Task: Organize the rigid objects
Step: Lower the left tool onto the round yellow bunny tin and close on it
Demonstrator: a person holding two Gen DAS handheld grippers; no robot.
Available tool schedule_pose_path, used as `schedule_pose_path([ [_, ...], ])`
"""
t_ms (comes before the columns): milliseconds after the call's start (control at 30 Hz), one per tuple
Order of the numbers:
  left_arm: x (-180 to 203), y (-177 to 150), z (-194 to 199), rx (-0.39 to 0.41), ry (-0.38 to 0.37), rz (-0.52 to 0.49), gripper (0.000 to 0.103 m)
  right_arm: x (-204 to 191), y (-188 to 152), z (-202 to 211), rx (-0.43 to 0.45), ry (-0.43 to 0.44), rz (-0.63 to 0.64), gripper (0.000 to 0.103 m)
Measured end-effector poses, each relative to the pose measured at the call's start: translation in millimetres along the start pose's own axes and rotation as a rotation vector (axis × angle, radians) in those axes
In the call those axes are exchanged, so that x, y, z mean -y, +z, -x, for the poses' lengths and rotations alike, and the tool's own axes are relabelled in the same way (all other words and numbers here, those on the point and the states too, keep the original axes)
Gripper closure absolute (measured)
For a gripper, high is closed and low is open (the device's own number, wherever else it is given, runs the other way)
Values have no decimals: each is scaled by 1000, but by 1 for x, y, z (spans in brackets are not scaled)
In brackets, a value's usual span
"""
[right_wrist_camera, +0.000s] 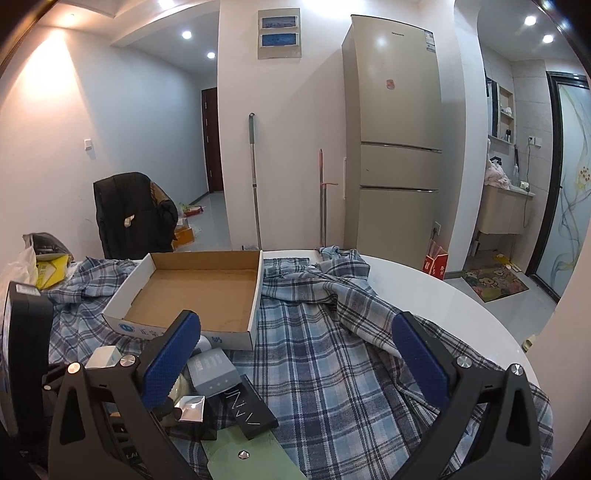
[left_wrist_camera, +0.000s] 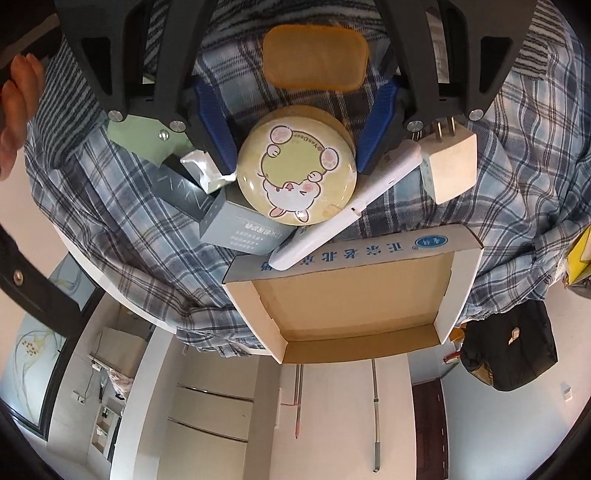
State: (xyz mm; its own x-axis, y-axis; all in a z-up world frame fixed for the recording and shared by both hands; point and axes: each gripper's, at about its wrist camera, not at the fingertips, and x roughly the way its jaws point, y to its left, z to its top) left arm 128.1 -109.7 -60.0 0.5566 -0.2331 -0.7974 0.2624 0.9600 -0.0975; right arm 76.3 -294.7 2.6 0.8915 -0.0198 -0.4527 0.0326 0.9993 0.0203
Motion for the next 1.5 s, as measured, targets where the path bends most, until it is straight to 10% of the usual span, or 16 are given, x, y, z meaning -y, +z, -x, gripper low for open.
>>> schedule_pose_path([
  [200, 1, 3, -2, 17, -1, 7, 40, 0, -2, -3, -10, -4, 7, 0],
  [300, -1, 2, 19, 102, 41, -32, 90, -1, -2, -4, -13, -7, 10, 0],
  [567, -18, -1, 22, 44, -33, -2, 90, -3, -4, -7, -10, -24, 16, 0],
  [633, -14, 0, 15, 27, -43, 6, 84, -3, -5, -8, -9, -35, 17, 0],
  [767, -6, 3, 8, 24, -61, 22, 39, -3, -6, -13, -29, -35, 18, 0],
  [1500, 3, 6, -25, -49, 54, 13, 28, 1, -8, -19, -66, -27, 4, 0],
])
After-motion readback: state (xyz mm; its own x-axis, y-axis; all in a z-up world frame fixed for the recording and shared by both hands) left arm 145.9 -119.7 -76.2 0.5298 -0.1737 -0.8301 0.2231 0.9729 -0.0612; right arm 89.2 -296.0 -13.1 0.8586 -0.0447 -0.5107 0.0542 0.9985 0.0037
